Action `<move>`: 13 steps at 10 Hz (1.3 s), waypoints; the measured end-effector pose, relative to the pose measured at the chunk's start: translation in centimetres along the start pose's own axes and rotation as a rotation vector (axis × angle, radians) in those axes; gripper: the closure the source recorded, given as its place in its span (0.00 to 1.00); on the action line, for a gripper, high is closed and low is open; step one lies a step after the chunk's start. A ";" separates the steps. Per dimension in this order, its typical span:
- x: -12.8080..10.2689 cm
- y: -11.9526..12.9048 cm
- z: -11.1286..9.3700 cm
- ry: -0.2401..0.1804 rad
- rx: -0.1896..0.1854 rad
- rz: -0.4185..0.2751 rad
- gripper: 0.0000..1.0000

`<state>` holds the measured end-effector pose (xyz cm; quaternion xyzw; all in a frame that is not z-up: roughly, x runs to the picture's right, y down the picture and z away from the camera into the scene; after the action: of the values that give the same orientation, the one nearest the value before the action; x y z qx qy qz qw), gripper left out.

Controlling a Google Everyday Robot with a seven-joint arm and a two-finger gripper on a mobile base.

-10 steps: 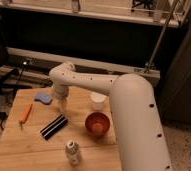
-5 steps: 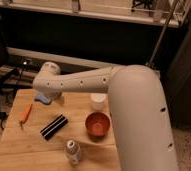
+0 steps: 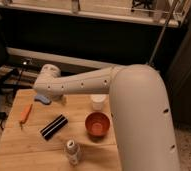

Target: Place the pepper on the white sponge

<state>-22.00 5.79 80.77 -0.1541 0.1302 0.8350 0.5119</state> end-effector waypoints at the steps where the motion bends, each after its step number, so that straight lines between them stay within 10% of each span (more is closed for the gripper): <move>1: 0.1 0.1 0.0 0.001 0.000 -0.002 0.33; 13: -0.7 0.0 0.0 -0.010 -0.018 0.011 0.33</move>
<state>-21.71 5.20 81.01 -0.1538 0.1210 0.8398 0.5064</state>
